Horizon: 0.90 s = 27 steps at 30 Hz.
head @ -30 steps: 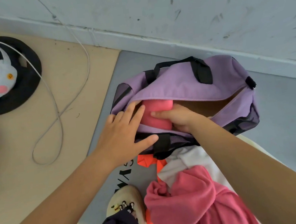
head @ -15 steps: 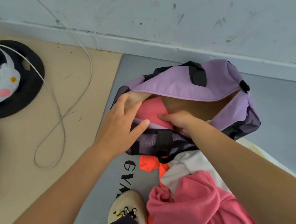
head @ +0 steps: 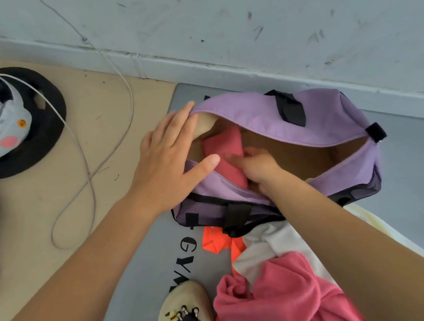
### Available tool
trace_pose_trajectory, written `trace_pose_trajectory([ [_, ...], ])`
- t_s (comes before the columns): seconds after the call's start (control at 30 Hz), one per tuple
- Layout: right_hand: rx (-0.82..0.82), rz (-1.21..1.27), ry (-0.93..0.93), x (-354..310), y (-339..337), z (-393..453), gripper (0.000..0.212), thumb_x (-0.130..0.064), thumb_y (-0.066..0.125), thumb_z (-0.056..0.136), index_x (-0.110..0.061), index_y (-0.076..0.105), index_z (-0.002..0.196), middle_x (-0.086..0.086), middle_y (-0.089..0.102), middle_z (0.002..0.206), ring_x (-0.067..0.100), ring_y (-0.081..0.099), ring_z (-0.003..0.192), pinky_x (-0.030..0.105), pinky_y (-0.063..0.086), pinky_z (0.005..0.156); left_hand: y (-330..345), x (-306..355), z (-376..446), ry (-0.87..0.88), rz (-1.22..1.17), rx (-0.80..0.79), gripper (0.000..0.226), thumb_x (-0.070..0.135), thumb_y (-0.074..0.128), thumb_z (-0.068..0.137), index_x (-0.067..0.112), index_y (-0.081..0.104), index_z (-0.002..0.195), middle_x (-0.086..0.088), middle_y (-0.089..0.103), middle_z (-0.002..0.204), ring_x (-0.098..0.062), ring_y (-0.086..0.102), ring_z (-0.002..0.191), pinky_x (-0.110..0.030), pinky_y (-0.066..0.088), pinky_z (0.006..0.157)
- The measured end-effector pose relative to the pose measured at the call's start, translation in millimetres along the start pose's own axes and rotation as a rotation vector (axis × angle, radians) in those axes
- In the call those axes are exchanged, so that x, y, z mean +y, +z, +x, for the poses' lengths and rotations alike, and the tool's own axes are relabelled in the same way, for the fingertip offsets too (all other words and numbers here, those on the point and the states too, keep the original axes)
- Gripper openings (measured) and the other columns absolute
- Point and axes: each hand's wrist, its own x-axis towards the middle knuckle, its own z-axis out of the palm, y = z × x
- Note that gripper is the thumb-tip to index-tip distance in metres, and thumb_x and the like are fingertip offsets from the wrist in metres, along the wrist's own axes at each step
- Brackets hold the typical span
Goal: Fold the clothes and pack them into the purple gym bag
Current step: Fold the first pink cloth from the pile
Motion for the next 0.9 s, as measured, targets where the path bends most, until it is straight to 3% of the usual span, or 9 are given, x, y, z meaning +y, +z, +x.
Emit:
trace_pose_trajectory([
  [0.13,-0.301,0.104,0.020,-12,14,3,0.042,-0.022,0.072,0.087,-0.004,0.062,0.123,0.014,0.070,0.114,0.030,0.068,0.102,0.039,0.055,0.090,-6,7,5,0.069,0.019,-0.027,0.086,0.070,0.036,0.086,0.014,0.028,0.151,0.007,0.010,0.164,-0.021,0.018,0.147,-0.047,0.025,0.111],
  [0.23,-0.232,0.124,0.101,-3,19,10,0.044,-0.017,0.069,0.089,-0.003,0.057,0.130,0.016,0.068,0.117,0.030,0.066,0.103,0.041,0.055,0.091,-1,7,0,0.052,0.024,-0.073,0.092,0.074,0.039,0.082,0.018,0.024,0.153,0.011,0.005,0.164,-0.019,0.014,0.148,-0.044,0.020,0.112],
  [0.3,-0.328,0.193,0.111,4,19,11,0.042,-0.012,0.063,0.093,-0.001,0.055,0.132,0.021,0.063,0.126,0.035,0.062,0.114,0.047,0.050,0.100,4,5,-4,0.050,0.036,-0.093,0.094,0.075,0.041,0.080,0.017,0.024,0.153,0.011,0.005,0.164,-0.020,0.015,0.148,-0.043,0.021,0.112],
  [0.4,-0.401,-0.031,0.000,-2,12,3,0.045,-0.025,0.062,0.095,-0.009,0.053,0.136,0.011,0.061,0.132,0.024,0.062,0.114,0.040,0.049,0.102,9,4,-9,0.047,0.040,-0.105,0.096,0.075,0.040,0.080,0.017,0.024,0.153,0.010,0.006,0.164,-0.021,0.018,0.148,-0.044,0.024,0.111],
  [0.47,-0.342,-0.306,-0.165,-12,-5,-6,0.057,-0.039,0.065,0.091,-0.015,0.050,0.141,0.002,0.056,0.139,0.017,0.055,0.124,0.033,0.041,0.108,9,3,-10,0.022,0.027,-0.109,0.097,0.076,0.038,0.080,0.016,0.021,0.154,0.009,0.005,0.164,-0.021,0.017,0.148,-0.045,0.023,0.112],
  [0.53,-0.270,-0.539,-0.327,-23,-36,-22,0.065,-0.048,0.067,0.086,-0.019,0.047,0.142,-0.003,0.054,0.139,0.015,0.051,0.127,0.025,0.037,0.104,8,5,-10,-0.008,0.035,-0.124,0.099,0.078,0.034,0.079,0.016,0.019,0.155,0.007,0.004,0.165,-0.021,0.015,0.149,-0.046,0.022,0.114],
  [0.7,0.136,-1.443,-0.472,-51,-134,-62,0.075,-0.073,0.038,0.084,-0.033,0.023,0.146,0.005,0.056,0.136,0.029,0.058,0.114,0.043,0.050,0.088,5,30,-7,-0.150,0.146,-0.170,0.098,0.077,0.028,0.082,0.010,0.024,0.152,-0.009,0.009,0.164,-0.028,0.015,0.149,-0.047,0.023,0.113],
  [0.83,0.259,-1.416,-0.567,-71,-166,-69,0.061,-0.064,0.037,0.090,-0.033,0.030,0.142,0.004,0.064,0.123,0.031,0.063,0.103,0.038,0.047,0.075,7,59,4,0.196,0.156,-0.028,0.067,0.060,0.041,0.089,0.009,0.057,0.128,-0.013,0.052,0.138,-0.033,0.047,0.125,-0.046,0.040,0.098],
  [0.9,0.257,-1.371,-0.538,-79,-168,-70,0.054,-0.058,0.038,0.094,-0.029,0.035,0.140,0.011,0.065,0.116,0.036,0.062,0.100,0.040,0.044,0.073,8,68,15,0.236,0.075,-0.170,0.066,0.063,0.036,0.093,0.014,0.054,0.134,-0.008,0.061,0.127,-0.030,0.052,0.120,-0.041,0.033,0.103],
])
